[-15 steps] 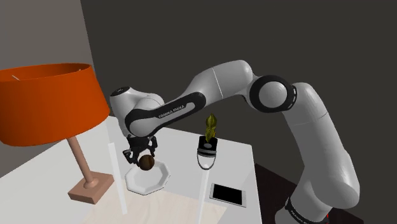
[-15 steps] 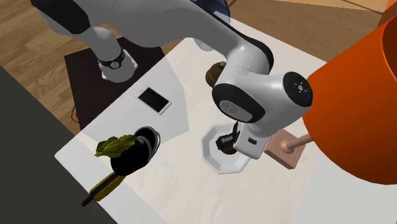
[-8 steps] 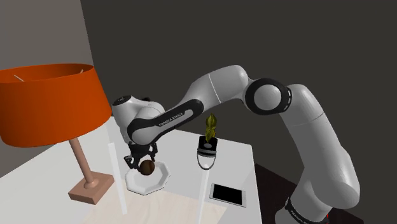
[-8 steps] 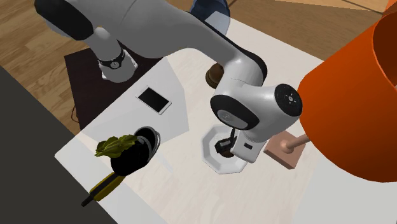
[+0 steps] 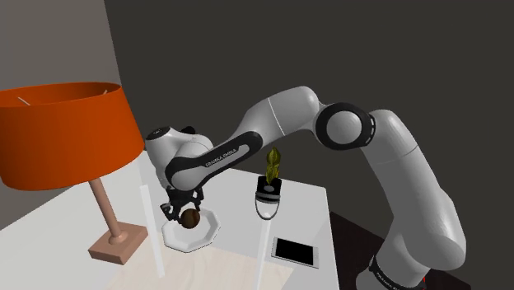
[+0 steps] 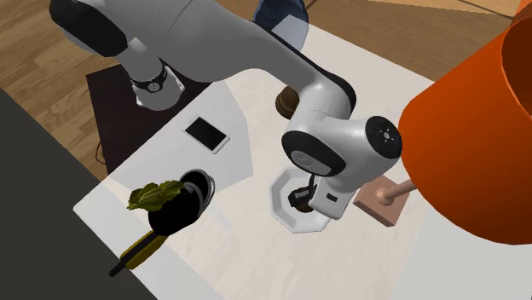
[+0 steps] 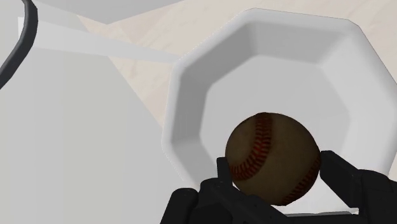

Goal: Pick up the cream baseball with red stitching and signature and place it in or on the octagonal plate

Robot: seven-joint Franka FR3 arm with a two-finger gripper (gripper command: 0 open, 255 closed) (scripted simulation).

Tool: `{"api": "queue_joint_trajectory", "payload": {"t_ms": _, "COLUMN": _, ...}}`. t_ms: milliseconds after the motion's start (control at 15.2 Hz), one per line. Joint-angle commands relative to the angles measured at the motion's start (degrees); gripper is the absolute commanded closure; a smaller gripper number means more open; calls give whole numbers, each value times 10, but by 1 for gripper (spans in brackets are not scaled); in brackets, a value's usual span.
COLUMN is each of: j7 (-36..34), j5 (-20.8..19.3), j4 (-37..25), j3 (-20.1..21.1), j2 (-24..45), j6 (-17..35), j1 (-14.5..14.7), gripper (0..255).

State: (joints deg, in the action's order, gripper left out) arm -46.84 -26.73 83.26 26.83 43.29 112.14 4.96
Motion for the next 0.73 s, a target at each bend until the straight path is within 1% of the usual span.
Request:
{"api": "queue_joint_trajectory", "payload": {"t_ms": 0, "j7": 1, "j5": 0, "j4": 2, "j3": 0, "j2": 5, "j6": 0, "j1": 1, "gripper": 255}}
{"api": "queue_joint_trajectory", "payload": {"t_ms": 66, "j7": 1, "j5": 0, "j4": 2, "j3": 0, "j2": 5, "j6": 0, "j1": 0, "gripper": 255}}
{"api": "queue_joint_trajectory", "payload": {"t_ms": 132, "j7": -1, "j5": 0, "j4": 8, "j3": 0, "j2": 3, "j6": 4, "j1": 0, "gripper": 0}}
{"api": "queue_joint_trajectory", "payload": {"t_ms": 396, "j7": -1, "j5": 0, "j4": 13, "j3": 0, "j2": 1, "j6": 6, "j1": -3, "gripper": 0}}
{"api": "queue_joint_trajectory", "payload": {"t_ms": 462, "j7": 1, "j5": 0, "j4": 3, "j3": 0, "j2": 5, "j6": 0, "j1": 0, "gripper": 0}}
{"api": "queue_joint_trajectory", "payload": {"t_ms": 660, "j7": 9, "j5": 12, "j4": -29, "j3": 8, "j2": -12, "j6": -45, "j1": 5, "gripper": 0}}
